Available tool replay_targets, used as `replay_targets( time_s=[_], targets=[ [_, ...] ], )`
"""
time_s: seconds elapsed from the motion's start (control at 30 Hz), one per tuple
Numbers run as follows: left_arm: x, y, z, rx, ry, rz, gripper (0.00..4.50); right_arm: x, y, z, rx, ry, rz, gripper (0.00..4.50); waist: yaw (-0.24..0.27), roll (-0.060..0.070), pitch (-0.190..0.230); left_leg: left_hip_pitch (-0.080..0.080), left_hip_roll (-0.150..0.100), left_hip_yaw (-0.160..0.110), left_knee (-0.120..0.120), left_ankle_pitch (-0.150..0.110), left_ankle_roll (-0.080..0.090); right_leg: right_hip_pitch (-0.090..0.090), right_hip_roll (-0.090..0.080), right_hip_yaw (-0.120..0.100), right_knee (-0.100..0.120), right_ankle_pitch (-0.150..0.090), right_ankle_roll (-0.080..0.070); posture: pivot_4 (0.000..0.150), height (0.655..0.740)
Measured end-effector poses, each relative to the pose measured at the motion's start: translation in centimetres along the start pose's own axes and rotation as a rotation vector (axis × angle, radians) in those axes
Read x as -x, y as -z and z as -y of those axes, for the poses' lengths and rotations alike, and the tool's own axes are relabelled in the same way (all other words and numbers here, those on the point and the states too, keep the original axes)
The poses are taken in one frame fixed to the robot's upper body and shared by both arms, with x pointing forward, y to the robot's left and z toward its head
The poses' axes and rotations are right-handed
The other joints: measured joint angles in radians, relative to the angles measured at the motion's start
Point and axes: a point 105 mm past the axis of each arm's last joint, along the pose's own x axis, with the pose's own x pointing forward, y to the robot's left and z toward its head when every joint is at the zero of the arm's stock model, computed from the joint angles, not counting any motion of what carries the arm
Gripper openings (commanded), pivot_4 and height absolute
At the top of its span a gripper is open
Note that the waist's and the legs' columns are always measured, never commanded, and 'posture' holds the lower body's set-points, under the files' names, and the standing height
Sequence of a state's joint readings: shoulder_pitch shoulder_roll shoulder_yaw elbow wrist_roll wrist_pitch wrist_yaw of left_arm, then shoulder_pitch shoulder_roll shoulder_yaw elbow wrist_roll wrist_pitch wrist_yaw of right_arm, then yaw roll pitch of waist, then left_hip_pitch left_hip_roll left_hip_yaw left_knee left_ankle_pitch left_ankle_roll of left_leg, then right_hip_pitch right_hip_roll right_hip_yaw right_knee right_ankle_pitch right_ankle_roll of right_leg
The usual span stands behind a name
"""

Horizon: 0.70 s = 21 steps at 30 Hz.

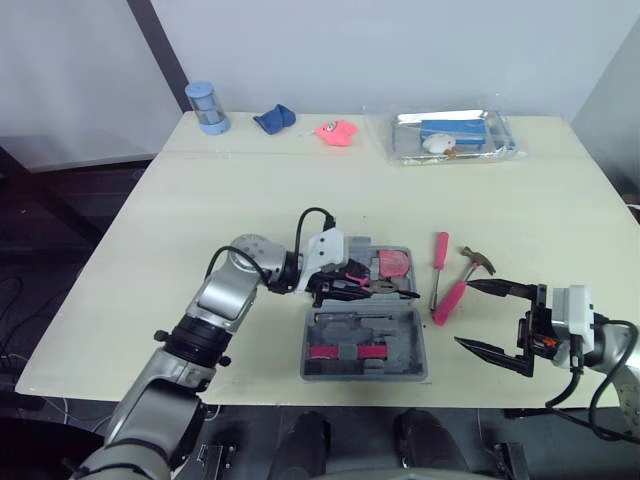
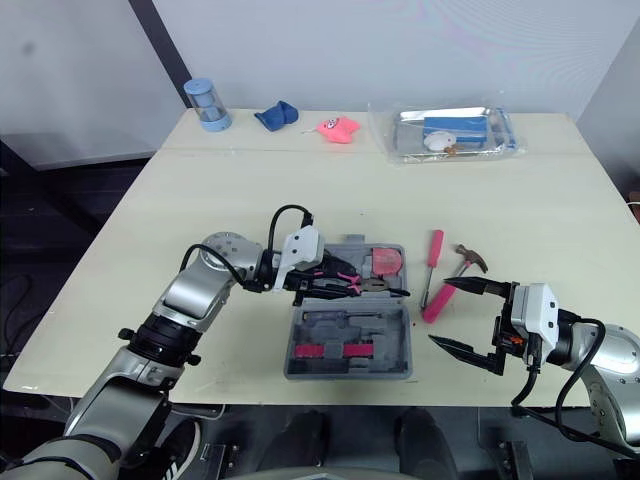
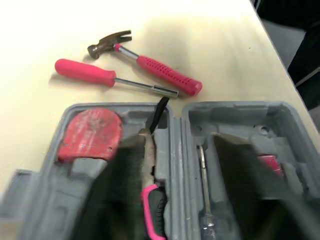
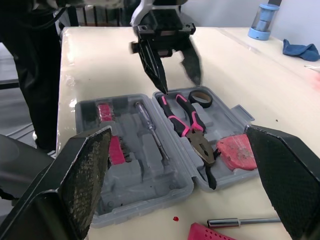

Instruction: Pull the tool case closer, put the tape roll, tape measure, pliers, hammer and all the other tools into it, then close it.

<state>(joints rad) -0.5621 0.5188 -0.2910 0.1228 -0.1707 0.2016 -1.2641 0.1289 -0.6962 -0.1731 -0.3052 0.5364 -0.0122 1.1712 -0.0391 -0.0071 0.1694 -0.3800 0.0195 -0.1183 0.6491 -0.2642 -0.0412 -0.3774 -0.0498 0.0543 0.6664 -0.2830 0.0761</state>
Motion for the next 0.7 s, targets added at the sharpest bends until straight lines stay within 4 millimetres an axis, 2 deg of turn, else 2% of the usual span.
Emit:
replay_targets(
  time_s=[0.07, 0.23, 0.43, 0.7],
  targets=[
    [0.1, 0.3, 0.1, 0.008, -0.003, 0.018, 0.18, 0.0, 0.1, 0.0, -0.003, 0.001, -0.001, 4.5, 0.0, 0.0, 0.0, 0.0, 0.0, 0.0, 0.0, 0.0, 0.0, 0.0, 0.0, 0.0, 0.0, 0.0, 0.0, 0.15, 0.74],
    [0.4, 1.1, 0.7, 0.021, 0.035, 0.072, 0.18, 0.1, 0.1, 0.0, 0.0, 0.003, 0.0, 4.5, 0.0, 0.0, 0.0, 0.0, 0.0, 0.0, 0.0, 0.0, 0.0, 0.0, 0.0, 0.0, 0.0, 0.0, 0.0, 0.15, 0.74],
    [0.4, 4.1, 2.0, 0.024, 0.103, 0.016, 0.18, 0.1, 0.1, 0.0, 0.005, 0.004, 0.001, 4.5, 0.0, 0.0, 0.0, 0.0, 0.0, 0.0, 0.0, 0.0, 0.0, 0.0, 0.0, 0.0, 0.0, 0.0, 0.0, 0.15, 0.74],
    [-0.4, 5.4, 1.5, 0.014, 0.098, -0.023, 0.18, 0.1, 0.1, 0.0, 0.005, 0.004, 0.001, 4.5, 0.0, 0.0, 0.0, 0.0, 0.0, 0.0, 0.0, 0.0, 0.0, 0.0, 0.0, 0.0, 0.0, 0.0, 0.0, 0.15, 0.74]
  ],
)
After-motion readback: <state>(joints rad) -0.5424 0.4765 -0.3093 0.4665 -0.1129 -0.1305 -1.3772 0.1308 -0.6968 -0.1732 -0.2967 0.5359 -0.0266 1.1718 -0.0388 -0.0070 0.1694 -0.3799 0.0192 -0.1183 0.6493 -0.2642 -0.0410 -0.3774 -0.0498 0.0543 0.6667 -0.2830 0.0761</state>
